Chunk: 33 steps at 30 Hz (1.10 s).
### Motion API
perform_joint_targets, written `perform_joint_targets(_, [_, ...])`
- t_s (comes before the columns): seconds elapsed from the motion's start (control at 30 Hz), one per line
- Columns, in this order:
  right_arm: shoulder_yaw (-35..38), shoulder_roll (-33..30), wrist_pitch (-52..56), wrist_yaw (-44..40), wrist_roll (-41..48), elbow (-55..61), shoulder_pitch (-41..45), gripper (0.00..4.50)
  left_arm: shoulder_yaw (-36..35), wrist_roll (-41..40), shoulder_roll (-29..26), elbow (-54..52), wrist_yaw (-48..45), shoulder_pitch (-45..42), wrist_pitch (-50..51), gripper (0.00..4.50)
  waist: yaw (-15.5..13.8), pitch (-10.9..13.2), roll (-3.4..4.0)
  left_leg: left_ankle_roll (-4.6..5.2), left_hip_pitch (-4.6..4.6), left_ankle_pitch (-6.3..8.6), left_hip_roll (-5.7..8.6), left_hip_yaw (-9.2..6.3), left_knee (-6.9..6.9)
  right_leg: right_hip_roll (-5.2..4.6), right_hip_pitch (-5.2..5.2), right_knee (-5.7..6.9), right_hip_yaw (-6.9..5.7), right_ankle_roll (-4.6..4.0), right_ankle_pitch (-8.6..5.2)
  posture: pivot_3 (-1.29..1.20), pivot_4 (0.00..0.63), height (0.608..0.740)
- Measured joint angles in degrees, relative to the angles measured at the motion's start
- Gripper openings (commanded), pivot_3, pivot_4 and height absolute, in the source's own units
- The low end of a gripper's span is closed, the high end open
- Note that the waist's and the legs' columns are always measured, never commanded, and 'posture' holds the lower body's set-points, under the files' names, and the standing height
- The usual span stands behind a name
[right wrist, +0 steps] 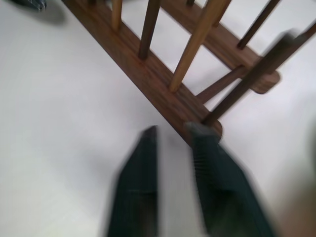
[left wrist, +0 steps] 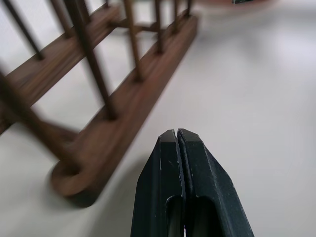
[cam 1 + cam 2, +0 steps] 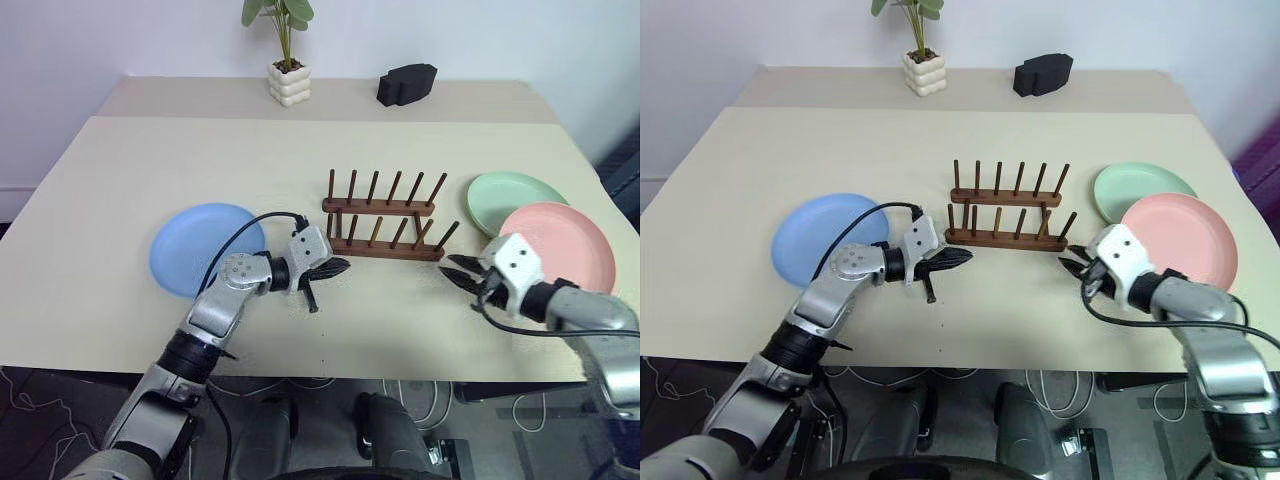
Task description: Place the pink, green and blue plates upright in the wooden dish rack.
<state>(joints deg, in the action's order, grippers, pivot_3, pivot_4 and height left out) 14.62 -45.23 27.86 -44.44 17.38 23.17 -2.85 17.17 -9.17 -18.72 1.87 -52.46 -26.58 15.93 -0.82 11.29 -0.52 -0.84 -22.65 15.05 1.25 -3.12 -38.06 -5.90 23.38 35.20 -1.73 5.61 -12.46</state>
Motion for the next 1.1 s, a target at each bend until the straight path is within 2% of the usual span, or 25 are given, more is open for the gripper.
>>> perform_joint_targets(0.13, [11.48,-3.01,6.45,-0.93,3.38,5.72,-6.87,4.45,-0.8,-6.46,-2.04,-5.7,-5.54,1.81,3.44,0.0,-0.02,-0.01,-0.01,0.0,0.03,0.0,-0.01,0.03,0.0,0.0,-0.03,-0.01,0.0,-0.02,-0.02,0.0,0.15,0.74])
perform_joint_targets(0.23, [15.29,-2.39,8.69,1.75,2.53,6.63,-10.61,4.45,-0.18,-8.58,-2.43,-7.3,-8.7,1.83,4.88,0.0,0.0,-0.01,-0.01,0.0,0.05,0.0,0.0,0.08,0.0,0.0,-0.04,-0.02,0.0,0.01,-0.05,0.0,0.15,0.74])
perform_joint_targets(0.4, [15.59,1.34,11.33,6.8,0.83,8.51,-14.22,4.45,1.52,-10.81,-1.59,-7.91,-12.05,1.5,6.15,0.0,0.07,-0.02,0.01,0.0,0.04,0.0,-0.03,0.07,0.01,0.01,-0.01,-0.02,0.01,0.02,-0.06,0.0,0.15,0.74])
perform_joint_targets(0.57, [10.45,5.58,12.87,14.18,-2.84,8.46,-13.21,4.45,4.22,-11.26,0.22,-6.58,-14.98,-0.54,5.57,0.0,0.11,-0.02,0.02,0.0,0.02,0.0,-0.02,0.08,0.0,0.0,-0.01,-0.06,0.02,0.04,-0.08,0.0,0.15,0.74])
perform_joint_targets(0.8, [4.69,6.05,7.82,18.9,-9.13,-0.38,-8.36,4.45,4.5,-9.97,1.44,-2.86,-15.57,-0.81,1.32,0.0,0.08,-0.03,0.04,0.0,0.0,0.0,-0.01,0.08,0.04,0.01,0.02,-0.07,0.0,-0.01,-0.06,0.0,0.15,0.74])
perform_joint_targets(0.9, [3.07,6.06,4.14,19.46,-10.87,-3.35,-7.23,3.58,4.34,-8.85,2.3,-1.64,-14.41,-0.59,-1.86,0.0,0.07,-0.03,0.04,0.0,-0.01,0.0,0.0,0.08,0.03,0.01,0.01,-0.09,0.01,0.0,-0.06,0.0,0.15,0.74])
perform_joint_targets(1.1, [1.96,6.26,2.79,19.56,-11.56,-4.76,-6.85,0.49,3.41,-7.11,3.63,-1.4,-9.56,-0.55,-4.98,0.0,0.04,-0.03,0.04,0.01,-0.01,0.01,0.0,0.05,0.04,0.01,0.01,-0.08,0.01,0.02,-0.07,0.0,0.15,0.74])
